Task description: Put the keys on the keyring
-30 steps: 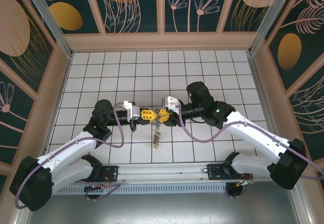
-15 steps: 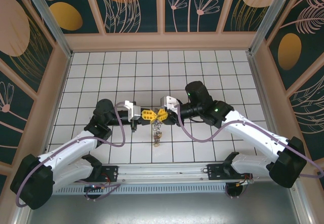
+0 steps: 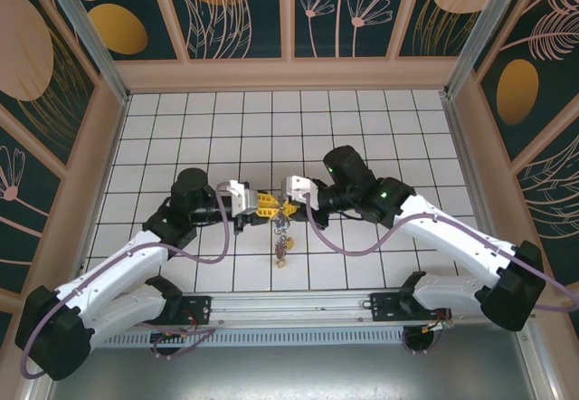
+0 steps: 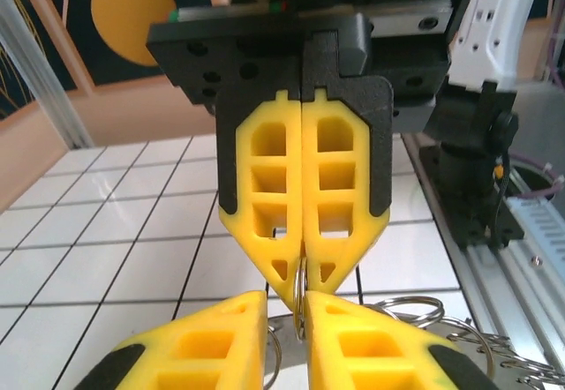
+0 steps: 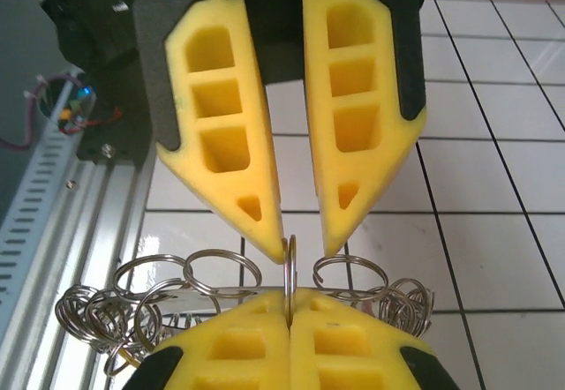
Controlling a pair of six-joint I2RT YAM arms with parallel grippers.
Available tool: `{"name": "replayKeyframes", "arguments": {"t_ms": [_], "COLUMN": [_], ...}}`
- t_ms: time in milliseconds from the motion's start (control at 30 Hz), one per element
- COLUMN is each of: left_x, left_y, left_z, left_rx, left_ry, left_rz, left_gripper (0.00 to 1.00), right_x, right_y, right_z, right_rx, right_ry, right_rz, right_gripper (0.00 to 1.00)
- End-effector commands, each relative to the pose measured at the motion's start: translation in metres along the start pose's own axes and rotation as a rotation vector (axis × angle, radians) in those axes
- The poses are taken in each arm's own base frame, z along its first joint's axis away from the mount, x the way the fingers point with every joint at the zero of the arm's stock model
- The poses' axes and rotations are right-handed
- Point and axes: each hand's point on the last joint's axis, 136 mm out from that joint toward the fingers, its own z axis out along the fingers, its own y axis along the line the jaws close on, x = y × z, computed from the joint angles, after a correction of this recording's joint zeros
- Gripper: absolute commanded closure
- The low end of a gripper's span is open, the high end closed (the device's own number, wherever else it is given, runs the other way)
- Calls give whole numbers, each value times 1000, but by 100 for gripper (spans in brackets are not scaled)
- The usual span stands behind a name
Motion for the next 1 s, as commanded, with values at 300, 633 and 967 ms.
{"name": "replayKeyframes", "arguments": {"t_ms": [300, 633, 967], "left_x": [13, 15, -36], "left_y": [-3, 1, 0], "left_z": [2, 4, -14], "left_rx": [33, 15, -60], "left_ry": [66, 64, -176], "left_rz": [-45, -65, 11], "left_gripper": [79, 100, 100], "right_x": [-8, -21, -17], "right_y": [-3, -3, 2], "right_z": [16, 10, -13], "right_rx": [26, 51, 29], "right_ry": [79, 19, -79], "right_rz": [-77, -94, -45], "right_gripper": [100, 100, 75]}}
